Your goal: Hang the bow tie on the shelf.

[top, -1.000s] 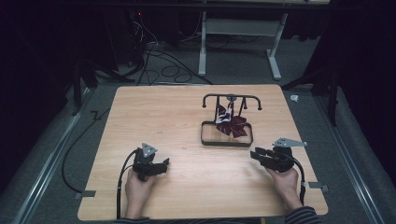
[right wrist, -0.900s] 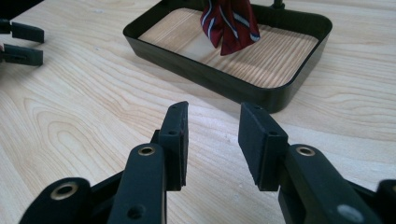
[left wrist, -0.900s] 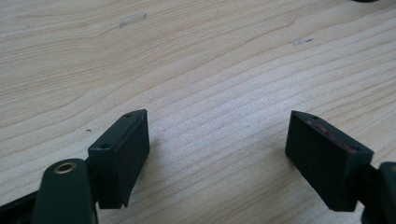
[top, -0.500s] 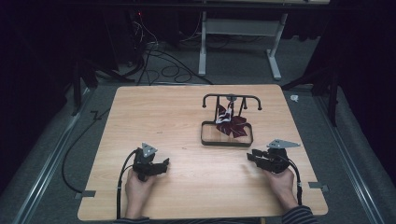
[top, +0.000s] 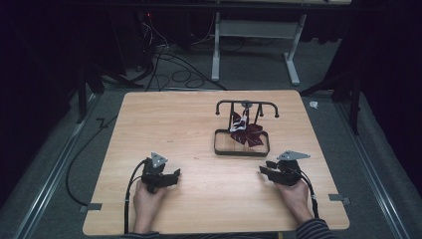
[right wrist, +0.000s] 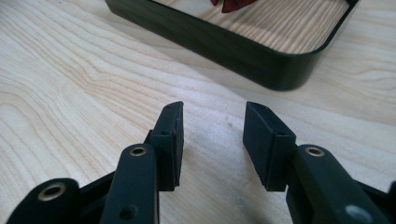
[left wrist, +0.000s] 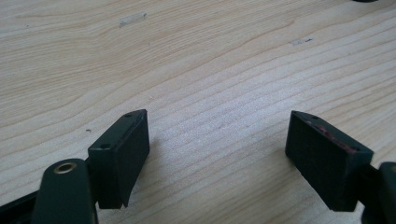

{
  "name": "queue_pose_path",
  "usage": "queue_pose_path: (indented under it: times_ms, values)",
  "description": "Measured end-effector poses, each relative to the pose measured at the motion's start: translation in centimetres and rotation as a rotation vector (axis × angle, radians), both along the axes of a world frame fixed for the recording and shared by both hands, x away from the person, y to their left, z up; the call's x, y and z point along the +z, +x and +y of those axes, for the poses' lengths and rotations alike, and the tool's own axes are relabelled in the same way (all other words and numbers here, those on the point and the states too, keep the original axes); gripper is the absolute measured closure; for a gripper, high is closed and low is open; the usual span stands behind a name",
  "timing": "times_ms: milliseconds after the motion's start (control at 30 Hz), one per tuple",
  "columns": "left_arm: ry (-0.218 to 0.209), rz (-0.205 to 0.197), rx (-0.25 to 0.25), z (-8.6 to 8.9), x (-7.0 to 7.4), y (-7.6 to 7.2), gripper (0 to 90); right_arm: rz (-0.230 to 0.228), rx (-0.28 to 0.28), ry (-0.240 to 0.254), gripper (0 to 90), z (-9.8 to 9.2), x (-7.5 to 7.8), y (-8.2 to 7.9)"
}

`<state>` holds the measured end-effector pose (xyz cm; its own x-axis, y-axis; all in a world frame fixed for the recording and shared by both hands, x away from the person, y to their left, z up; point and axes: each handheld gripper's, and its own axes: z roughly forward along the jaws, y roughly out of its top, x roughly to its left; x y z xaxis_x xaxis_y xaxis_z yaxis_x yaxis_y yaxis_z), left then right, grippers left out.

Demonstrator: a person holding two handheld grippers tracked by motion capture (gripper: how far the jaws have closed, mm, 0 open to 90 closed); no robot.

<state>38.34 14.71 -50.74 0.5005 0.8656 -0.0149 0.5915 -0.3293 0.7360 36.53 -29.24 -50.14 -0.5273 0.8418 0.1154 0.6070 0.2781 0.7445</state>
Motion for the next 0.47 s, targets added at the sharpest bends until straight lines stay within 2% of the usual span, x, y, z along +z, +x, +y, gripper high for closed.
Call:
queue_pose_path:
  times_ms: [200, 233, 267, 300, 467]
  values:
    - [-0.001, -0.002, 0.0, 0.0, 0.0, 0.0, 22.1, -0.013, 0.003, -0.042, 55.0, 0.2, 0.0, 0.0]
    - [-0.001, -0.001, 0.0, 0.0, 0.0, 0.0, 22.1, -0.018, 0.006, -0.056, 54.3, 0.4, 0.0, 0.0]
    - [-0.001, -0.001, 0.0, 0.0, 0.0, 0.0, 22.1, -0.044, 0.014, -0.109, 52.0, 0.9, 0.0, -0.3]
    - [-0.001, -0.001, 0.0, 0.0, 0.0, 0.0, 22.1, -0.052, 0.019, -0.126, 51.9, 1.1, 0.0, -0.4]
    - [-0.001, -0.001, -0.001, 0.0, 0.0, 0.0, 22.1, -0.044, 0.014, -0.12, 50.9, 1.1, 0.0, -0.4]
